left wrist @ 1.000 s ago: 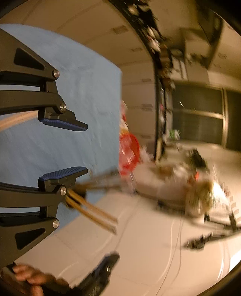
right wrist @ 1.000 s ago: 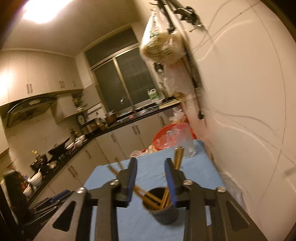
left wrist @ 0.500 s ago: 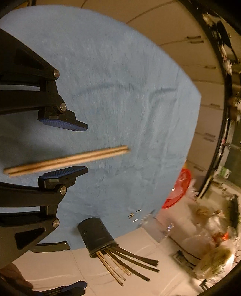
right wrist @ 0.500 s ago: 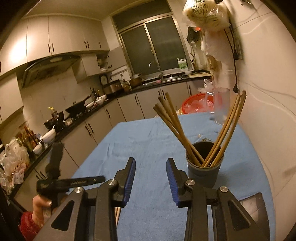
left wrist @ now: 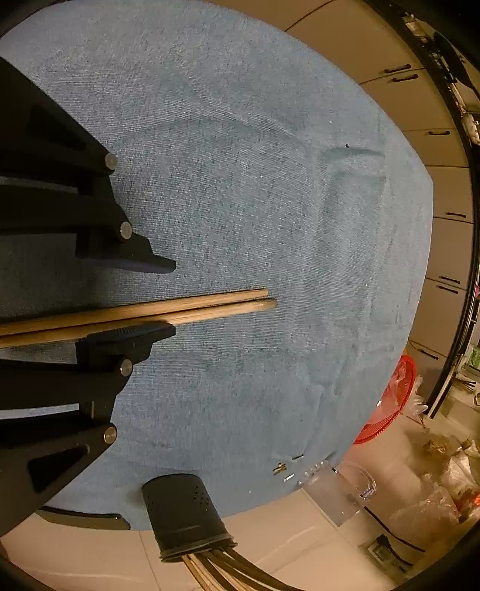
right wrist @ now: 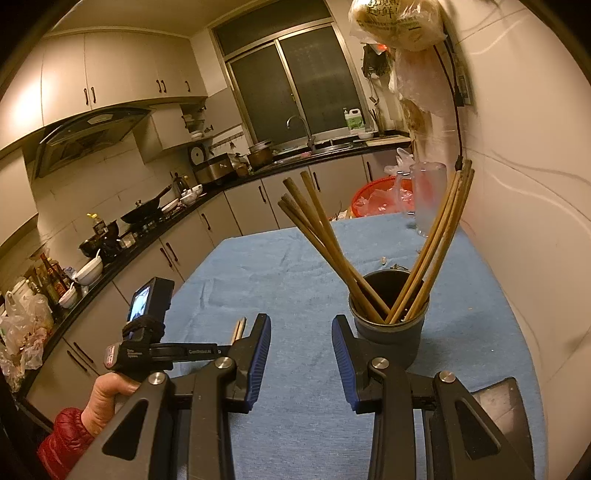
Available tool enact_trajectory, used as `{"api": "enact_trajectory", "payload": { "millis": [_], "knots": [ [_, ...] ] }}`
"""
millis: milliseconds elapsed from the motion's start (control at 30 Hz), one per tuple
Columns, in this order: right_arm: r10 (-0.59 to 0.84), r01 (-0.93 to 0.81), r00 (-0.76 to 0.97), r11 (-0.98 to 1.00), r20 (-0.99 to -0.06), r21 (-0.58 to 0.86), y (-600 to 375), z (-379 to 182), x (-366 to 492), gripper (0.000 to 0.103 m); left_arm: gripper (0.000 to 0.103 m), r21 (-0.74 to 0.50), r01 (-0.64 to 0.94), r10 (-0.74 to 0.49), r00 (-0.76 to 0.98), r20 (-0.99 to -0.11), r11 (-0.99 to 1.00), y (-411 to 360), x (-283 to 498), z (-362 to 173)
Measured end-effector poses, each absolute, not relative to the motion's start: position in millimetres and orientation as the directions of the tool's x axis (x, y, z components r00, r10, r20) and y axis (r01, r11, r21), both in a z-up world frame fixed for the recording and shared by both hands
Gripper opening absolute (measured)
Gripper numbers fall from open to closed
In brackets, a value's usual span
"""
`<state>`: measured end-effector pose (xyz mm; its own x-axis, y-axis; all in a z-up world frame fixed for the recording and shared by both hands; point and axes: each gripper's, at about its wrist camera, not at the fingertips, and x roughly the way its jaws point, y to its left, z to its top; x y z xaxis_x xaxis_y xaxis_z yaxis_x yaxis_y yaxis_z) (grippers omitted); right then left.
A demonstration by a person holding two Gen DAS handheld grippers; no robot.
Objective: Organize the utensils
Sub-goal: 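Move both tools back to the towel and close the left tool on a chopstick, then close the right tool on the last chopstick while the left tool holds its chopstick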
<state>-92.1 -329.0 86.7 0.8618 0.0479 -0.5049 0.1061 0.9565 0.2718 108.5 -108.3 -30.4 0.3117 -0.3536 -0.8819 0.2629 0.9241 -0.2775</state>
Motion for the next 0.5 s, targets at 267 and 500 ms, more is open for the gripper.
{"api": "enact_trajectory", "payload": {
  "millis": [267,500],
  "knots": [
    [0.066,0.085,0.851,0.962,-0.522,0.260,-313,83,-82,0.037,0.024,-0.214,0.282,-0.305,0.340,-0.890,0.935,-112,112,-29],
    [0.075,0.065,0.829,0.971,-0.554,0.229,-294,81,-70,0.037,0.008,-0.160,0.244,-0.241,0.356,-0.903,0.957,-99,116,-28]
  ]
}}
